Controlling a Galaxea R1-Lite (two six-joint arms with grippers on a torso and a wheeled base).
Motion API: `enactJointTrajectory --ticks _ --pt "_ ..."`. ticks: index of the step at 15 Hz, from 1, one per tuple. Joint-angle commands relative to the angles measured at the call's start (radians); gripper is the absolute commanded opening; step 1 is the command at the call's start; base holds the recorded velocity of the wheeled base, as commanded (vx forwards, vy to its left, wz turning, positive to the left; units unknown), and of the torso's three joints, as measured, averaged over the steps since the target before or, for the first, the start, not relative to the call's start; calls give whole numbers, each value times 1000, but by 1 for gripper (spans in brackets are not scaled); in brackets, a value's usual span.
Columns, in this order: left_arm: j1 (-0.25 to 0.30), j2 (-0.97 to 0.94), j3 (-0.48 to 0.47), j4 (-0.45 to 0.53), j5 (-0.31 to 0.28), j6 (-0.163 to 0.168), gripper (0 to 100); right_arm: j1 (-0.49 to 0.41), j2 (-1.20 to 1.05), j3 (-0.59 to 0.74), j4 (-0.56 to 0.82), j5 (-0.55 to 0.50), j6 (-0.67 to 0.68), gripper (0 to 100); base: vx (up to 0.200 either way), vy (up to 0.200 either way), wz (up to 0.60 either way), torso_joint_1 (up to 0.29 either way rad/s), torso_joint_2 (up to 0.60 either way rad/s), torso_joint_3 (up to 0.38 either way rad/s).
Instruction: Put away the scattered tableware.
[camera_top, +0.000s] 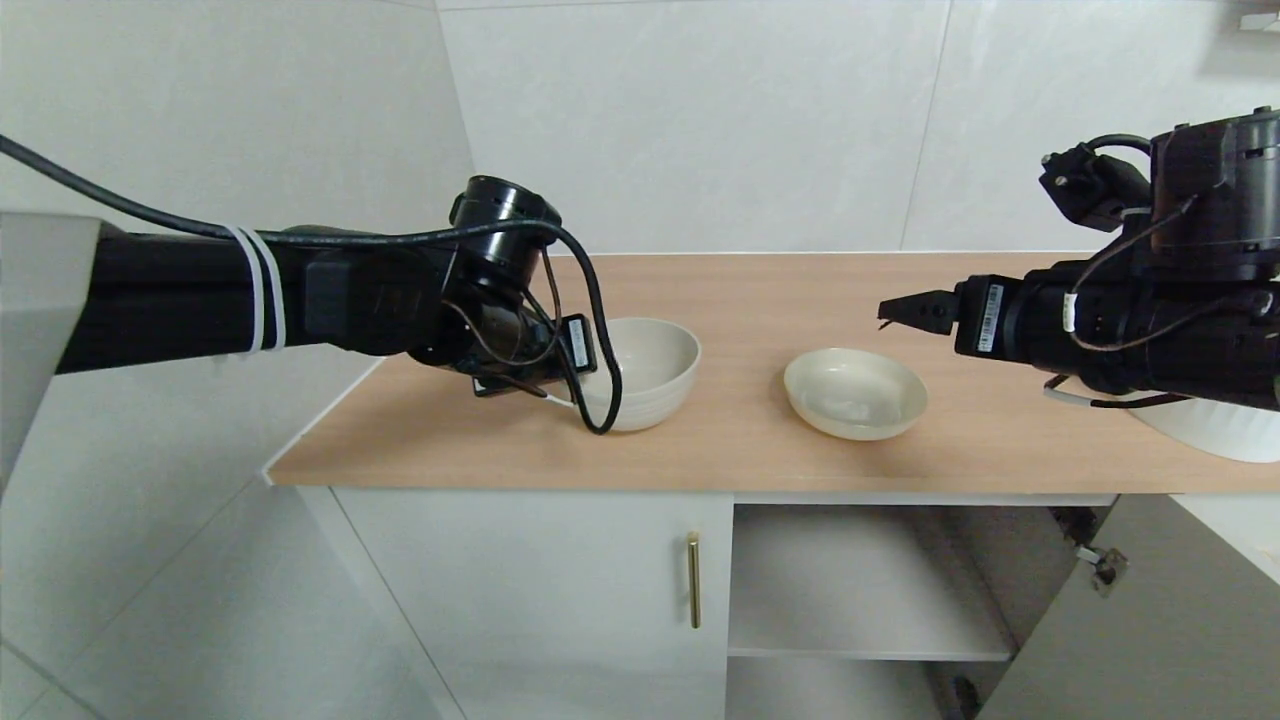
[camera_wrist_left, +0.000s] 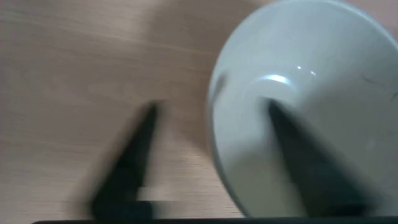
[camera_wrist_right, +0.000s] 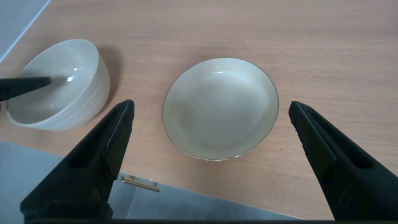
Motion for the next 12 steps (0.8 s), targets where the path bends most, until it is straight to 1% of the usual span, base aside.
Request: enactJointTrajectory --ticks 1,2,5,7,12 --pt "-3 0 -2 1 -1 -14 0 0 -6 0 -1 0 0 100 0 0 0 0 0 0" --pt "-3 -1 -2 1 -1 -21 0 0 -7 0 -1 0 0 100 0 0 0 0 0 0" --pt "-3 -15 5 1 1 -23 0 0 -7 6 -1 -2 0 100 0 0 0 0 0 0" --pt "-5 -49 25 1 2 -23 0 2 -4 5 1 -23 0 100 0 0 0 0 0 0" --pt "-38 -268 138 -2 -6 -31 0 0 82 -21 1 -85 1 100 0 0 0 0 0 0"
